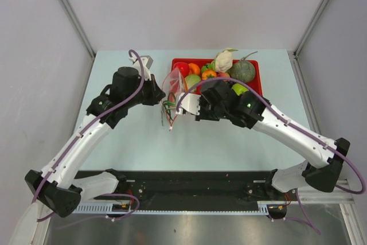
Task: Place the food in the zip-top bag and seal the zipper
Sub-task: Place the fake vegetable in the zipper food storage bag.
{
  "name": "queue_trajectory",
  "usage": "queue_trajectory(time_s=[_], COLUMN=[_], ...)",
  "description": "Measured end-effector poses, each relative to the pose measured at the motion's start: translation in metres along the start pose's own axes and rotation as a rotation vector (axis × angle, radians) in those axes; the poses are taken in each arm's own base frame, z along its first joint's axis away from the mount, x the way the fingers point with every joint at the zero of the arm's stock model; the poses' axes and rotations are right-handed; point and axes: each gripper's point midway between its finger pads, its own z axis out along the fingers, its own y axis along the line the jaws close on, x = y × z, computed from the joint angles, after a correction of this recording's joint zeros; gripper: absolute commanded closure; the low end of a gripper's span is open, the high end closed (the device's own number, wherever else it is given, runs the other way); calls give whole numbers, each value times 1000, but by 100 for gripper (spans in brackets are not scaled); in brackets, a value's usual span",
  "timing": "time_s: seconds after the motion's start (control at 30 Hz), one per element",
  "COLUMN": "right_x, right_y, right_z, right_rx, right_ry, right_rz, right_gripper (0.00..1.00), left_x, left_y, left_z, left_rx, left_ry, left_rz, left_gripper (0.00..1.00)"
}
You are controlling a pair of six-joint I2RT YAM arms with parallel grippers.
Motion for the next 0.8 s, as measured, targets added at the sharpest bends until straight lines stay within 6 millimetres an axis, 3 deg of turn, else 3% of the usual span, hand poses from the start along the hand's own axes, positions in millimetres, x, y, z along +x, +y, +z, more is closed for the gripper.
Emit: queue_trajectory(time_s=[0.13,0.4,0.8], right_x=[-3,4,-35], right_y=[1,-24,-24], right_z=[14,37,40], right_rx=[-47,-110,-320], right_ry=[15,28,-109], right_rz=[105,468,881], right_gripper=[100,100,100], left_x=[0,0,16], left_y=[-8,-20,-42], left_z=[1,3,7], left_rx=[10,29,82], left_ry=[-9,-33,-23], left_rz=[32,88,164], left_gripper=[100,100,100])
